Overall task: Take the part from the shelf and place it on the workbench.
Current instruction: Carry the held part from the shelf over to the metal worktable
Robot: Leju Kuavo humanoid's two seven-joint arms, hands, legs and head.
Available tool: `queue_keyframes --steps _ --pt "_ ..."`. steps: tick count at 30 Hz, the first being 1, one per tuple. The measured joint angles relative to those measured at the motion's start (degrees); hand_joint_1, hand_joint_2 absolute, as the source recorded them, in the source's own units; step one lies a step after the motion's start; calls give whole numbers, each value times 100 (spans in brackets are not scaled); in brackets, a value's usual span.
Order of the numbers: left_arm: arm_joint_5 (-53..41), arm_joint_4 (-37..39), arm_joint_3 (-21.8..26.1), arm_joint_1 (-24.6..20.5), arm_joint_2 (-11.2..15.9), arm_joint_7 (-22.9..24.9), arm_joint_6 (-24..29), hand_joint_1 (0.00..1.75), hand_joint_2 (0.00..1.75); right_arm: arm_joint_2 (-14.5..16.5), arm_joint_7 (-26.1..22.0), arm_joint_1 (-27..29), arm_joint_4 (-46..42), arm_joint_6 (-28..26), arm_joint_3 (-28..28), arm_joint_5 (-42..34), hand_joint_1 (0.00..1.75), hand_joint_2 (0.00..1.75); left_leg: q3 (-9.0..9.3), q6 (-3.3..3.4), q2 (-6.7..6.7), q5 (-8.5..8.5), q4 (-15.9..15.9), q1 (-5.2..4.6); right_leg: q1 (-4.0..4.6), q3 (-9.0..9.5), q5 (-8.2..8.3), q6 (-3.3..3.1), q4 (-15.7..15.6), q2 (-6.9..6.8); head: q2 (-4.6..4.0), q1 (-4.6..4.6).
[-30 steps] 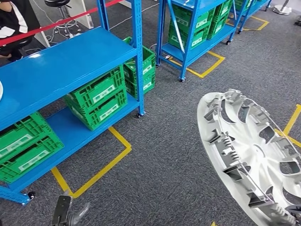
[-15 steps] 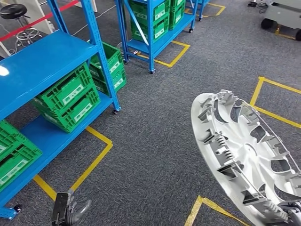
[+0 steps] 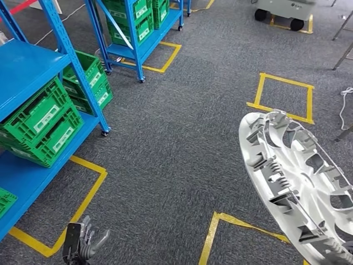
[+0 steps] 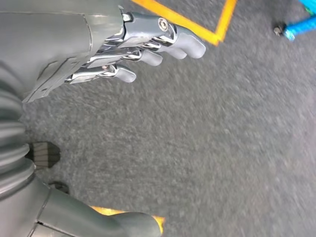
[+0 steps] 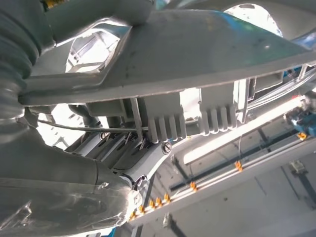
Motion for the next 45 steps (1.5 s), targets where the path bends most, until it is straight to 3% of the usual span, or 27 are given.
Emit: queue_keyframes --steps 2,3,4,5,6,8,10,13,15,17,19,20,22,24,26,28,29,31,33,35,36,37,39,40,41,43,45 --pt "54 -51 -23 109 21 8 -25 0 175 0 -4 -58 -10 0 -6 86 169 175 1 17 163 5 -6 4 -32 -357 -374 89 725 -330 0 48" --pt "69 -80 -17 170 34 18 -33 0 175 0 -6 -93 -9 0 -5 138 169 175 -2 21 252 4 -5 2 -59 -552 -540 131 1133 -400 0 53" --pt "90 -115 -3 224 46 26 -43 0 175 0 -5 -123 -4 0 -7 191 169 175 -5 21 338 3 -5 1 -86 -687 -623 166 1422 -432 0 51" --pt "107 -157 22 268 55 36 -55 0 175 1 -3 -156 7 0 -7 248 169 175 -5 15 416 2 -4 2 -114 -712 -594 195 1492 -454 0 54" --pt "127 -206 58 306 56 50 -71 0 175 1 0 -201 25 0 -4 319 169 175 -1 5 488 -1 -4 4 -140 -610 -466 218 1322 -480 0 52" --pt "129 -353 178 389 48 120 -129 0 175 3 23 -332 74 1 32 494 169 175 24 -46 611 -16 3 7 -179 -137 -109 259 493 -651 0 56" --pt "75 -544 349 488 23 217 -205 0 175 5 77 -493 125 2 114 643 169 175 39 -128 703 -43 29 -10 -178 214 64 206 -110 -790 0 45" --pt "-3 -797 591 593 -42 284 -288 0 175 11 150 -655 187 2 208 747 169 175 37 -246 806 -42 48 1 -131 190 86 15 -185 -692 0 24" --pt "-25 -912 685 634 -79 295 -312 0 175 14 171 -709 216 1 246 767 169 175 -37 -307 633 -197 220 33 -125 158 124 -93 -195 -598 0 13" --pt "-47 -975 763 668 -107 316 -328 0 175 15 178 -756 241 0 281 764 169 175 -321 -323 339 -579 847 39 -118 133 171 -170 -203 -496 0 -9" --pt "-61 -1005 827 714 -131 338 -337 0 175 15 179 -783 269 0 301 757 169 175 -691 -299 233 -884 1612 30 -91 92 198 -206 -200 -358 0 -16" --pt "-64 -1018 853 736 -137 342 -337 0 175 15 180 -786 282 0 305 755 169 175 -786 -278 218 -885 1785 23 -77 81 205 -212 -198 -277 0 -17" --pt "-94 -1049 892 758 -147 344 -351 0 175 15 184 -787 303 0 311 766 169 175 -662 -220 172 -560 1458 5 -63 80 216 -206 -196 -114 0 -16" --pt "-216 -1101 972 758 -167 359 -419 0 175 15 185 -806 314 1 325 827 169 175 -320 -153 -66 -146 663 -5 -58 68 226 -181 -177 33 0 -15" --pt "-459 -1192 1132 753 -230 403 -575 0 175 27 158 -854 326 1 333 929 169 175 -134 -131 -252 -11 194 -6 -63 9 240 -135 -149 166 0 -16" --pt "-663 -1309 1340 736 -327 467 -782 0 175 67 99 -893 332 1 324 1034 169 175 -120 -117 -181 -18 121 -11 -84 -65 271 -65 -157 296 0 -21" --pt "-708 -1376 1446 722 -371 507 -891 0 175 98 69 -904 331 0 314 1086 169 175 -113 -91 -118 -1 97 -8 -88 -103 264 -37 -141 267 0 -20" --pt "-717 -1491 1621 693 -450 574 -1068 0 175 155 25 -958 328 0 295 1170 169 175 -93 -36 31 31 48 9 -76 -292 55 19 176 -30 0 -6" --pt "-718 -1566 1755 679 -506 605 -1146 0 175 191 8 -1023 326 0 282 1196 169 175 -85 -7 191 26 39 8 -84 -644 -344 77 918 -358 0 5" --pt "-719 -1603 1848 679 -533 626 -1165 0 175 207 3 -1052 326 0 274 1203 169 175 -76 -14 353 12 41 8 -120 -901 -525 132 1471 -434 0 4" --pt "-719 -1616 1880 677 -542 638 -1170 0 175 215 3 -1056 326 0 268 1205 169 175 -66 -30 429 1 42 12 -142 -872 -453 155 1436 -455 0 5" --pt "-719 -1628 1906 675 -549 646 -1174 0 175 224 3 -1059 326 0 262 1208 169 175 -50 -53 499 -15 44 20 -163 -725 -293 177 1174 -494 0 6" --pt "-719 -1652 1950 673 -552 653 -1176 0 175 237 4 -1066 328 0 252 1211 169 175 -7 -125 621 -64 60 17 -191 -263 56 220 375 -698 0 10" --pt "-719 -1669 1971 673 -551 652 -1177 0 175 243 3 -1073 331 0 248 1213 169 175 11 -162 666 -86 75 4 -194 -102 148 205 99 -772 0 0" --pt "-720 -1685 1985 666 -548 651 -1177 0 175 247 4 -1079 333 0 241 1216 169 175 27 -195 703 -100 86 -11 -191 -22 181 172 -37 -818 0 -14" --pt "-720 -1706 2001 648 -548 649 -1179 0 175 265 4 -1084 334 0 225 1224 169 175 45 -240 784 -109 90 -10 -171 -46 169 57 -40 -724 0 -45" --pt "-720 -1715 2003 639 -550 649 -1185 0 175 285 2 -1082 328 0 214 1233 169 175 18 -287 700 -207 173 27 -160 -72 175 -38 -38 -604 0 -52"
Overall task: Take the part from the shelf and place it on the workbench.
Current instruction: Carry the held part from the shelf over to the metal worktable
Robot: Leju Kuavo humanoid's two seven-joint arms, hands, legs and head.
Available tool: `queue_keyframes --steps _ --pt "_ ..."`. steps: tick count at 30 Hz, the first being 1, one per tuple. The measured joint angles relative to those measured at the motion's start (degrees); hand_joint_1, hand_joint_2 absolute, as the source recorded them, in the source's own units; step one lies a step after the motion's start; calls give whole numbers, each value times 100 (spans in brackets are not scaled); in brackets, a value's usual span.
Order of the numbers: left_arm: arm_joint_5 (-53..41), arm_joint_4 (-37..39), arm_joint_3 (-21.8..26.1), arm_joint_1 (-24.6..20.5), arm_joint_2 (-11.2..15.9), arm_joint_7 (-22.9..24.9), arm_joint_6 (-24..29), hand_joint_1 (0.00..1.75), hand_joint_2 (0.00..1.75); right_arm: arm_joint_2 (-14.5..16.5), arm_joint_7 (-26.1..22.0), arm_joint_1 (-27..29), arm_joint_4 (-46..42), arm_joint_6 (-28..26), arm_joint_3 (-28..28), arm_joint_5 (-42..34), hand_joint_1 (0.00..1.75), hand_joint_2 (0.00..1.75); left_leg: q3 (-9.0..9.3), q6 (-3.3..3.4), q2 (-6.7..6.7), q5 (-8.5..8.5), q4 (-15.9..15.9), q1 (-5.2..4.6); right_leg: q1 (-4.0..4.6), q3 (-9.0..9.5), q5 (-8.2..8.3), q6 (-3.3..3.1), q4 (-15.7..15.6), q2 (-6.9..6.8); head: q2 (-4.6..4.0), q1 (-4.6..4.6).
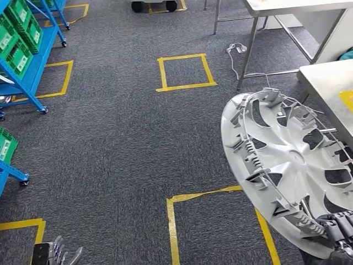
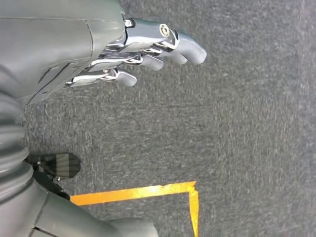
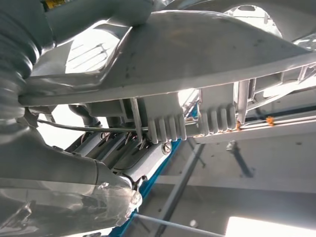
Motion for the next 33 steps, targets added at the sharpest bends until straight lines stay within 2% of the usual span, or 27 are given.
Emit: queue_keyframes --steps 2,4,5,6,7,8,9,10,11,12,14,15,16,18,19,20,21,22,23,24,25,26,27,29,30,31,33 --pt "-1 -6 8 4 -1 0 -7 0 175 20 -2 -10 -7 0 -7 4 169 175 -238 -18 -272 -313 519 14 2 -5 16 -75 -13 125 0 -15" --pt "-7 -7 30 8 -2 4 -18 0 175 37 -2 -20 -8 0 -18 14 169 175 -673 15 -443 -643 1358 -2 25 -10 19 -113 -16 269 0 -27" --pt "-20 -7 43 8 -2 10 -30 0 175 44 -2 -20 -8 0 -26 21 169 175 -845 44 -469 -681 1633 -16 40 -8 18 -122 -16 351 0 -29" --pt "-39 -7 56 7 -3 15 -47 0 175 50 -2 -20 -8 0 -36 31 169 175 -929 83 -486 -596 1704 -36 51 -2 14 -130 -16 438 0 -28" --pt "-67 -7 68 4 -3 20 -66 0 175 57 -3 -20 -8 0 -45 40 169 175 -906 127 -509 -400 1545 -63 57 9 11 -134 -16 528 0 -28" --pt "-97 -10 80 1 -2 21 -84 0 175 61 -3 -20 -8 0 -52 49 169 175 -799 173 -562 -137 1209 -94 55 22 8 -138 -17 615 0 -27" --pt "-125 -17 92 -2 0 20 -98 0 175 65 -4 -20 -8 0 -60 55 169 175 -659 221 -696 120 808 -125 48 26 5 -139 -18 697 0 -27" --pt "-154 -25 107 -7 3 19 -105 0 175 68 -4 -25 -8 0 -68 65 169 175 -537 263 -833 301 463 -136 43 22 3 -132 -13 776 0 -27" --pt "-176 -36 122 -21 5 18 -109 0 175 73 -4 -27 -9 0 -75 75 169 175 -445 291 -940 386 221 -145 32 4 4 -118 -10 852 0 -34" --pt "-202 -45 134 -41 5 17 -110 0 175 79 -4 -23 -12 0 -81 89 169 175 -397 314 -1000 389 87 -145 19 -26 12 -93 -14 923 0 -42" --pt "-273 -66 138 -88 -1 16 -110 0 175 95 -4 -6 -27 0 -95 122 169 175 -342 312 -890 356 -50 -127 5 -81 43 -24 -46 1037 0 -52" --pt "-323 -74 131 -101 -4 14 -108 0 175 102 -4 3 -34 0 -101 137 169 175 -307 302 -819 368 -125 -111 20 -118 28 2 -28 958 0 -47" --pt "-368 -82 125 -106 -7 10 -107 0 175 107 -3 1 -39 0 -105 151 169 175 -272 288 -744 389 -186 -98 44 -193 -46 24 86 793 0 -31" --pt "-426 -87 126 -106 -8 6 -103 0 175 110 2 -22 -41 0 -108 192 169 175 -219 273 -590 393 -243 -92 82 -484 -337 54 641 373 0 -9" --pt "-433 -87 129 -109 -8 6 -105 0 175 110 3 -40 -40 0 -111 218 169 175 -208 273 -506 376 -239 -91 79 -683 -491 77 1028 259 0 -2" --pt "-437 -87 131 -115 -8 11 -107 0 175 110 3 -55 -38 0 -117 235 169 175 -193 267 -423 354 -233 -87 70 -843 -574 104 1332 211 0 -3" --pt "-438 -87 131 -123 -8 16 -111 0 175 110 3 -68 -33 0 -128 241 169 175 -169 256 -342 329 -228 -79 56 -920 -555 136 1465 185 0 -2" --pt "-438 -87 128 -135 -8 20 -115 0 175 110 2 -81 -28 0 -144 234 169 175 -136 238 -261 298 -224 -65 39 -886 -432 175 1380 153 0 -2" --pt "-437 -87 126 -148 -8 24 -117 0 175 109 1 -94 -23 0 -166 219 169 175 -96 210 -191 263 -215 -47 21 -723 -223 218 1054 90 0 -2" --pt "-435 -88 125 -161 -3 24 -119 0 175 108 1 -111 -19 0 -190 205 169 175 -57 172 -130 223 -201 -36 16 -513 -46 267 651 -40 0 1" --pt "-434 -90 123 -176 4 25 -119 0 175 107 0 -137 -11 0 -211 192 169 175 -30 128 -75 178 -172 -39 19 -319 77 279 303 -145 0 11" --pt "-431 -93 123 -193 12 25 -116 0 175 105 1 -164 -3 0 -230 183 169 175 -13 90 -29 141 -141 -49 25 -199 123 242 94 -216 0 17" --pt "-428 -96 123 -214 21 26 -113 0 175 103 2 -187 4 0 -244 178 169 175 -4 62 14 113 -117 -66 36 -159 101 181 29 -237 0 16" --pt "-423 -99 122 -263 28 27 -103 0 175 100 3 -202 20 0 -270 180 169 175 12 34 101 74 -91 -73 36 -182 80 29 51 -97 0 4" --pt "-421 -99 119 -287 31 28 -99 0 175 99 2 -198 26 0 -282 188 169 175 13 17 73 30 -62 -61 34 -190 78 -9 53 -32 0 -4" --pt "-417 -99 114 -304 34 30 -93 0 175 99 1 -198 31 0 -292 198 169 175 -24 3 -20 -61 47 -46 32 -193 80 -41 51 35 0 -7" --pt "-405 -101 105 -320 39 40 -79 0 175 99 1 -202 33 0 -308 215 169 175 -284 -5 -298 -383 621 -28 34 -188 90 -92 42 164 0 -24"
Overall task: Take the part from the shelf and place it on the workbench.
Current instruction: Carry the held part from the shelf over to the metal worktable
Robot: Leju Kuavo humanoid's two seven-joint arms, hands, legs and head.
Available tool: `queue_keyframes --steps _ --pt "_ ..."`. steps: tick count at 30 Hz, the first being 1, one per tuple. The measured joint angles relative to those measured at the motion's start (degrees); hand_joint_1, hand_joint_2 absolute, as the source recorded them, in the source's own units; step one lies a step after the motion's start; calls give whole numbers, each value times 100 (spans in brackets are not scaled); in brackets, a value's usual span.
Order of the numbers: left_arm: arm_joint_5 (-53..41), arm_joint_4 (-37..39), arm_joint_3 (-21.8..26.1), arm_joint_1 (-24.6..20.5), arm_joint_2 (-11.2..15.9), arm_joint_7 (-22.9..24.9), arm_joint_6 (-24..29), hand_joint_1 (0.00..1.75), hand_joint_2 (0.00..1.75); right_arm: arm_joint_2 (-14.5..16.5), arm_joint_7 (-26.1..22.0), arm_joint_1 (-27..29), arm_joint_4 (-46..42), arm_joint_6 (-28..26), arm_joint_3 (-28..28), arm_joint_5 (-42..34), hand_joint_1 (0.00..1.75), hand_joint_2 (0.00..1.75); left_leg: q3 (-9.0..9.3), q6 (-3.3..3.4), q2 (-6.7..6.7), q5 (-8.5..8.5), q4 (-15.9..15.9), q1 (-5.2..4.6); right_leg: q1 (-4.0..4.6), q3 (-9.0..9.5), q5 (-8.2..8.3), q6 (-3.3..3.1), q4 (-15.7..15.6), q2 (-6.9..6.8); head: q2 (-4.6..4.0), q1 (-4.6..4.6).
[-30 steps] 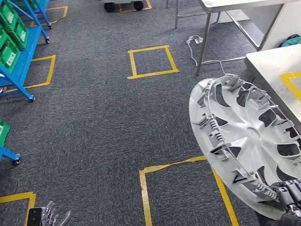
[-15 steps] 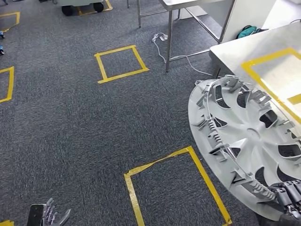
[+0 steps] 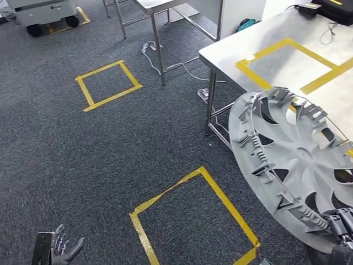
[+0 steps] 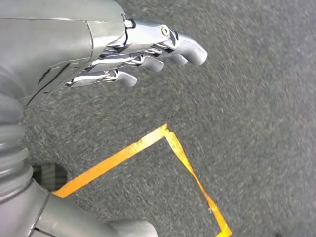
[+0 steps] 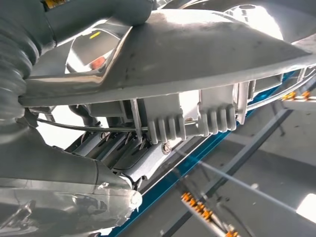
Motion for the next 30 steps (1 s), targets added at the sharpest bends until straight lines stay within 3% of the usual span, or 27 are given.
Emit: queue_keyframes --steps 2,3,4,6,8,10,12,14,16,18,19,20,22,24,27,28,30 --pt "9 0 2 -1 2 20 9 0 175 0 1 -2 5 0 -14 8 169 175 -425 32 -138 -290 790 -12 18 0 6 -30 -3 145 0 -8" --pt "10 0 3 -1 2 32 10 0 175 0 1 0 9 0 -20 10 169 175 -576 57 -161 -316 1016 -24 29 2 8 -40 -3 220 0 -7" --pt "11 0 4 -3 2 43 10 0 175 0 2 1 13 0 -27 12 169 175 -632 92 -181 -220 1028 -41 39 4 11 -49 -3 303 0 -6" --pt "21 0 3 -6 5 62 12 0 175 0 2 4 15 0 -39 11 169 175 -446 183 -293 204 470 -82 42 7 23 -59 -6 467 0 -5" --pt "40 -1 2 -12 14 67 19 0 175 0 5 1 18 0 -57 14 169 175 -138 252 -545 533 -266 -103 49 -10 36 -52 10 621 0 -5" --pt "58 -2 -1 -34 15 67 30 0 175 0 13 9 22 0 -76 20 169 175 -1 238 -656 586 -571 -100 48 -41 60 -11 10 747 0 -5" --pt "75 -3 -12 -65 3 67 35 0 175 0 22 31 24 0 -85 26 169 175 18 217 -539 611 -629 -80 47 -94 81 46 -3 814 0 -3" --pt "92 -3 -23 -80 -2 67 37 0 175 -1 42 39 25 0 -86 33 169 175 22 243 -396 653 -682 -55 82 -229 -110 95 234 551 0 29" --pt "101 -3 -19 -76 -1 67 42 0 175 -1 63 27 28 0 -85 40 169 175 19 266 -241 660 -695 -51 100 -488 -530 142 897 164 0 58" --pt "104 -3 -11 -71 -1 67 48 0 175 -1 70 22 37 0 -85 43 169 175 20 270 -70 657 -692 -49 77 -685 -795 198 1498 26 0 59" --pt "105 -2 -11 -72 -1 67 49 0 175 -1 72 25 41 0 -86 44 169 175 22 267 13 655 -690 -44 62 -648 -775 224 1523 -2 0 61" --pt "105 -2 -13 -72 -1 67 50 0 175 -1 74 26 45 0 -86 44 169 175 27 260 92 651 -687 -36 44 -496 -662 248 1318 -38 0 60" --pt "105 -3 -15 -73 1 67 50 0 175 -2 79 20 50 0 -87 44 169 175 44 218 226 633 -671 -32 35 7 -372 280 507 -243 0 62" --pt "107 -4 -15 -75 7 68 53 0 175 -3 80 15 54 0 -87 44 169 175 58 156 323 619 -643 -52 49 315 -244 224 -10 -384 0 54" --pt "111 -5 -28 -84 9 70 64 0 175 -4 118 34 57 0 -88 54 169 175 68 75 440 619 -629 -52 58 304 -209 75 -63 -239 0 47" --pt "115 -5 -37 -87 11 71 72 0 175 -6 158 43 58 0 -85 74 169 175 51 43 374 563 -578 -38 49 294 -189 32 -70 -178 0 45" --pt "126 -6 -52 -88 20 73 89 0 175 -18 263 50 61 0 -62 140 169 175 -121 -9 94 279 -168 -15 17 279 -149 -45 -89 -68 0 35"
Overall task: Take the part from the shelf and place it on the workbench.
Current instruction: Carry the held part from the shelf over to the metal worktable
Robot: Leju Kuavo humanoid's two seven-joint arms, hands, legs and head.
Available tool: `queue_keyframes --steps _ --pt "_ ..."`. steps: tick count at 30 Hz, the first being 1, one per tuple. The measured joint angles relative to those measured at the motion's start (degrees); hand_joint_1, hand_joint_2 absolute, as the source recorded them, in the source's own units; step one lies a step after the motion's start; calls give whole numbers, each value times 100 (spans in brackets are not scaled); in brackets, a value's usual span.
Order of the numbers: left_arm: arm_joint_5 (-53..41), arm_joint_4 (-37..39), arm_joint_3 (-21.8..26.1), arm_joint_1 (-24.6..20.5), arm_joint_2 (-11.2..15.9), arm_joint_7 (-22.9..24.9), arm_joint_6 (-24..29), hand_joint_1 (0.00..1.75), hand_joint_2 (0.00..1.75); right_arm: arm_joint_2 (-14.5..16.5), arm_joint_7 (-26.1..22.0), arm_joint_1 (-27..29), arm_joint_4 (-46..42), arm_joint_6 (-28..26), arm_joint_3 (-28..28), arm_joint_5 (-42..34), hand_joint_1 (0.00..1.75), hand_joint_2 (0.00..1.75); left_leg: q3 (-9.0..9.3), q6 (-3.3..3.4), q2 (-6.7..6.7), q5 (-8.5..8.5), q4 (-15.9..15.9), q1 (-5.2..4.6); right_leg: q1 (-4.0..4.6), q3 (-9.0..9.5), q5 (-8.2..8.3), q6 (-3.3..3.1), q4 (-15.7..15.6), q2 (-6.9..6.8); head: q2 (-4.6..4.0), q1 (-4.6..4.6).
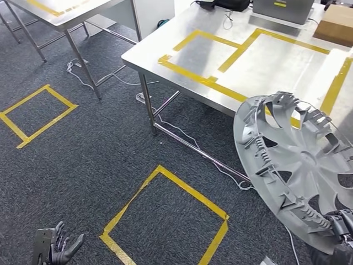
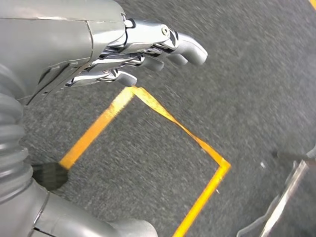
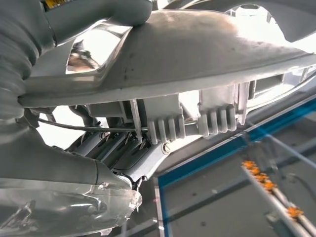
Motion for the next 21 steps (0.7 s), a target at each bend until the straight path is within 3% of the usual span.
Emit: queue_keyframes --steps 2,4,5,7,9,10,13,14,17,18,19,21 --pt "26 1 -5 4 7 3 21 0 175 -36 141 13 11 0 43 91 169 175 -360 -24 -220 -377 785 8 -9 -30 23 -39 -1 102 0 -9" --pt "68 2 -12 4 11 8 53 0 175 -115 360 47 31 0 114 227 169 175 -588 -30 -268 -471 1240 10 -9 -48 37 -48 -1 201 0 -11" --pt "90 3 -20 1 13 11 71 0 175 -173 489 67 43 0 160 306 169 175 -552 -26 -274 -356 1152 13 -11 -50 43 -42 0 245 0 -10" --pt "135 4 -46 -6 17 20 109 0 175 -298 725 105 67 0 255 448 169 175 -206 -18 -298 35 458 34 -18 -50 59 -11 1 314 0 -12" --pt "166 7 -84 -22 19 30 147 0 175 -432 962 134 78 0 361 593 169 175 131 -7 -354 262 -247 59 3 -81 65 45 29 359 0 -14" --pt "177 11 -103 -30 17 33 168 0 175 -505 1087 146 82 0 418 664 169 175 195 -11 -379 287 -409 65 17 -102 59 32 37 369 0 -17" --pt "198 21 -132 -42 11 50 218 0 175 -714 1343 182 103 0 569 800 169 175 190 8 -391 309 -476 53 30 -147 66 -113 7 369 0 -10" --pt "201 21 -138 -42 12 59 224 0 175 -763 1374 189 109 0 608 818 169 175 186 47 -391 307 -469 37 19 -125 89 -91 -34 369 0 -8" --pt "205 23 -177 -49 16 81 249 0 175 -858 1451 207 111 0 697 858 169 175 195 200 -367 356 -507 35 -12 -102 119 172 -73 311 0 -2" --pt "208 24 -192 -51 16 89 268 0 175 -893 1497 214 112 0 721 883 169 175 200 236 -353 382 -533 50 -11 -179 28 225 73 252 0 15" --pt "210 24 -204 -51 16 97 289 0 175 -931 1551 222 113 0 746 909 169 175 202 260 -335 393 -548 58 -13 -310 -136 239 350 184 0 30" --pt "221 26 -214 -45 16 112 334 0 175 -1007 1672 239 121 0 809 967 169 175 196 279 -301 382 -547 53 -19 -661 -513 256 1139 104 0 54"
